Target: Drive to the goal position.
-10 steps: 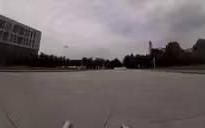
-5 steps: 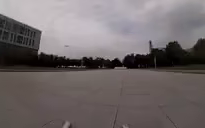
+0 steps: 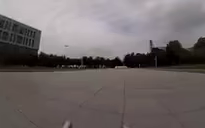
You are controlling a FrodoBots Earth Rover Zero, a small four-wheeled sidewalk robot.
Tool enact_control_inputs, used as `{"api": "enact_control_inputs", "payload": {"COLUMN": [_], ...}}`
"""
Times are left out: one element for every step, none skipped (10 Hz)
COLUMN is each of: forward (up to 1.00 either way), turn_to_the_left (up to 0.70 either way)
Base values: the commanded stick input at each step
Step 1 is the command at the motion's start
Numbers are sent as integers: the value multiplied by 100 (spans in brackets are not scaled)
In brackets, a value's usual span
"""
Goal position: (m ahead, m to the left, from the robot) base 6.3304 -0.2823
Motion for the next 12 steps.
{"api": "enact_control_inputs", "payload": {"forward": [70,70,70,70,70,70,70,70,70,70,70,70], "turn_to_the_left": [0,0,0,0,0,0,0,-20,-11,0,0,0]}}
